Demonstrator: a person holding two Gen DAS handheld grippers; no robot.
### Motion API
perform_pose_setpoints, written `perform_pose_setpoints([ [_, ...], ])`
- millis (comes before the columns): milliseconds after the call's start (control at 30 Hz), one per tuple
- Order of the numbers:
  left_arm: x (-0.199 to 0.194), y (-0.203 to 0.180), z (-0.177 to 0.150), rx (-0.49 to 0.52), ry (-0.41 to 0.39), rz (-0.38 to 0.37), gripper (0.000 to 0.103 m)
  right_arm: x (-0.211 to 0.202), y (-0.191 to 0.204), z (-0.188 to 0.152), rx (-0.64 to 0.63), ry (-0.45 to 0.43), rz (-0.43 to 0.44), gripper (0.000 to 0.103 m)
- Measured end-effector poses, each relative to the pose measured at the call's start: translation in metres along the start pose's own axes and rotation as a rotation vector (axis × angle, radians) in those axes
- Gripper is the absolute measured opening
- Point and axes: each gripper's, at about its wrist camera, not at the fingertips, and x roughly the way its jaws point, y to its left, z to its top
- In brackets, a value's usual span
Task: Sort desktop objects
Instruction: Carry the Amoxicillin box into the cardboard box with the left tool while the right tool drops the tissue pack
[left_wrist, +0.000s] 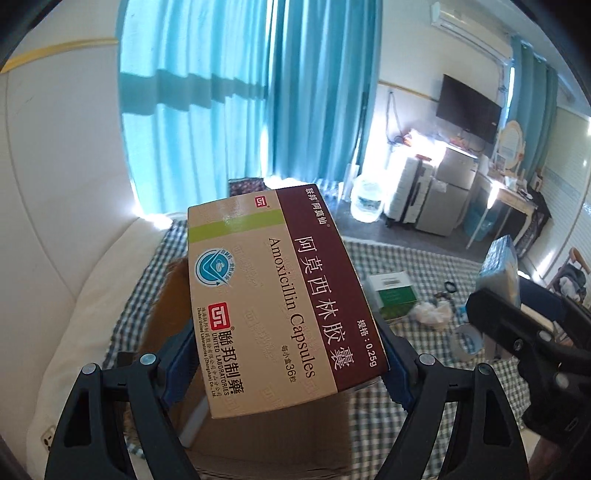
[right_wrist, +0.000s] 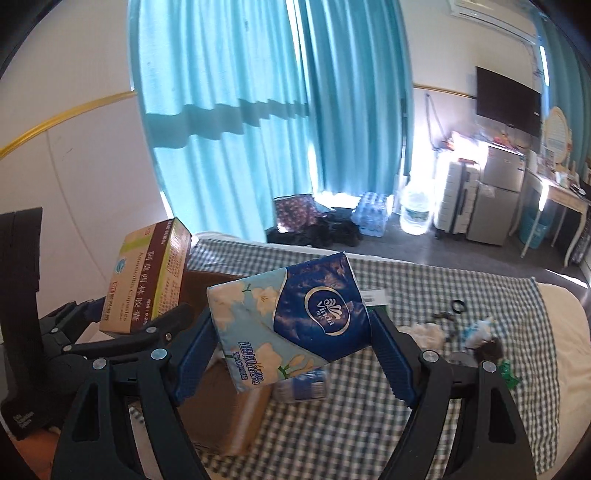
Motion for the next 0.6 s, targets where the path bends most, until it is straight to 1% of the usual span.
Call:
perform_pose_setpoints([
  [133,0.018,0.039,-0.016,-0.049,0.025,0.028,0.085,0.031,0.028,-0.006,-0.01,0.052,0.041,0.08],
  [267,0.041,0.06,-0.033,-0.067,0.071,0.037,0.085,0.065,0.043,-0.017,-0.026,0.114,0.055,0.08],
  [400,0.062,0.064,-0.043,-0.076,0.105,0.02,0.085,0.096,0.051,-0.027,-0.035,0.169,0.057,0.08],
  [533,0.074,0.061,-0.047,-0.064,0.112,0.011,0.085,0.115,0.053,-0.031,-0.028,0.192,0.068,0.08],
  [600,0.077,0.061,-0.047,-0.065,0.115,0.042,0.085,0.121,0.055,-0.028,-0.027,0.189,0.072,0.081],
])
